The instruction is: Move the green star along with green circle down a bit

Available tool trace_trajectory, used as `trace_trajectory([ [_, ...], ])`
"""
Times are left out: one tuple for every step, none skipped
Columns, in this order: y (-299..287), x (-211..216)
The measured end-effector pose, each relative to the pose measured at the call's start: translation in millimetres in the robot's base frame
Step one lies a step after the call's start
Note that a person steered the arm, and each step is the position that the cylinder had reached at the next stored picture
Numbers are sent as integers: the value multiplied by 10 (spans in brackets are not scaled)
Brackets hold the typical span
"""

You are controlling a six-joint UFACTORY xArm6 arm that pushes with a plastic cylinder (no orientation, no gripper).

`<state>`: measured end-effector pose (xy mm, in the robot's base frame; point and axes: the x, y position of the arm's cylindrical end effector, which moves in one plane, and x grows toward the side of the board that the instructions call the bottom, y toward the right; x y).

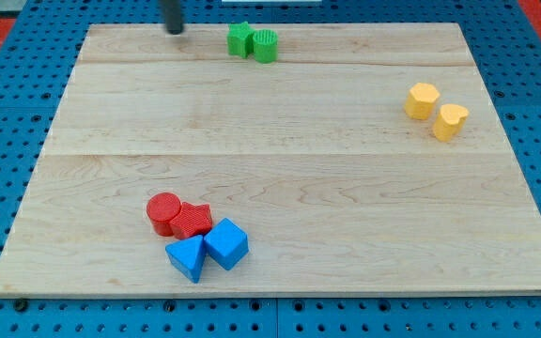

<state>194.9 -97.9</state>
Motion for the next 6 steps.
trace_trajectory([
  [1001, 139],
  [1545, 475],
  [1765, 798],
  [2222, 990],
  [1677, 610],
  [1410, 838],
])
